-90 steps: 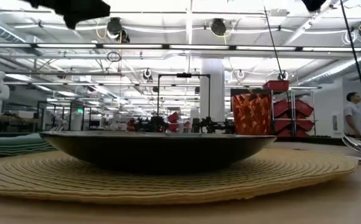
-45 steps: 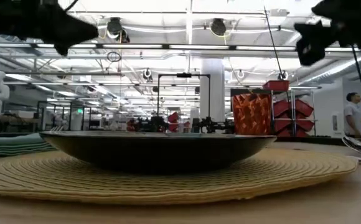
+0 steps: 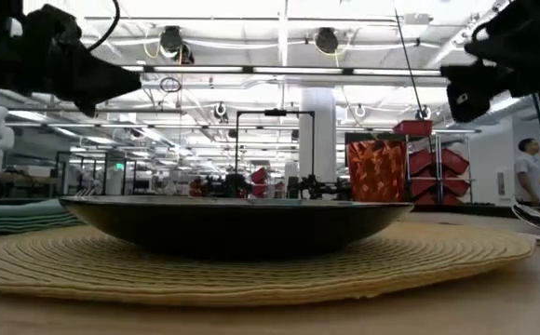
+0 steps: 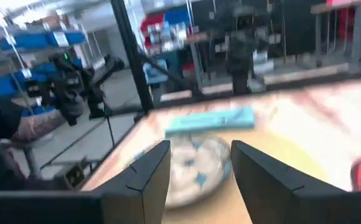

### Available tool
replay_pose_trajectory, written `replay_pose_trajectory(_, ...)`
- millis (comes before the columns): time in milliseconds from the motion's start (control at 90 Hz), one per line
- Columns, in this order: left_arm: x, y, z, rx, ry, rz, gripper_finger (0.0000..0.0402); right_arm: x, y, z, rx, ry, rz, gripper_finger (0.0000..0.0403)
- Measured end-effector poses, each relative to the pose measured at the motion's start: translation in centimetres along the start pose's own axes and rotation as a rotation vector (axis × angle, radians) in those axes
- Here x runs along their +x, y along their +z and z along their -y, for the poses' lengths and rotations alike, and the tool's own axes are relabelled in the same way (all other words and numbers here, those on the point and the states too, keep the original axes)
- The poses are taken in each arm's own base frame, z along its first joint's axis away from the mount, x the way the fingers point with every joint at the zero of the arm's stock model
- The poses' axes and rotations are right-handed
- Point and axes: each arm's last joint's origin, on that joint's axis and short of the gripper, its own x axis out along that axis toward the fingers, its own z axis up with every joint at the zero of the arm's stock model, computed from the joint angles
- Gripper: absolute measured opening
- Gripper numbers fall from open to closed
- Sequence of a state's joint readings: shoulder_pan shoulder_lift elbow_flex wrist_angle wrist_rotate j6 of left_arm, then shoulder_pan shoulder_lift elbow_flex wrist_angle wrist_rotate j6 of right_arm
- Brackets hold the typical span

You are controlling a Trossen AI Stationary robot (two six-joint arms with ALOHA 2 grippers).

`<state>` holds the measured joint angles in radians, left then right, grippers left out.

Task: Set table place
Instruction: Return to Home Position

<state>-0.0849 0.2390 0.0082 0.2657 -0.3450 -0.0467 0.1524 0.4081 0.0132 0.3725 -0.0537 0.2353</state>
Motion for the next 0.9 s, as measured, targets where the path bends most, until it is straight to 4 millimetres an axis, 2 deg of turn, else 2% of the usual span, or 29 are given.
replay_pose_trajectory(156,0.0,-0.1,0.0,0.027,0.000,-0.012,0.0088,0.0,-0.1,0.0,0.014,-0.004,-0.009,0.0160)
replay_pose_trajectory(400,-0.2,-2.0,-0.1,0.023,0.006,-0.195,0.0088,0.0,-0.6,0.2,-0.007,-0.023,-0.060,0.0160)
replay_pose_trajectory(533,-0.2,-2.1,-0.1,0.038,-0.004,-0.205,0.0088,-0.1,-1.1,0.5,-0.010,-0.112,-0.103,0.0160)
replay_pose_trajectory(711,-0.1,-2.6,0.2,0.055,-0.108,-0.269,0.0088,-0.2,-1.9,0.8,0.035,-0.171,-0.177,0.0160)
replay_pose_trajectory(900,0.0,-3.3,0.6,0.046,-0.220,-0.345,0.0088,-0.3,-2.3,0.6,0.102,-0.083,-0.238,0.0160)
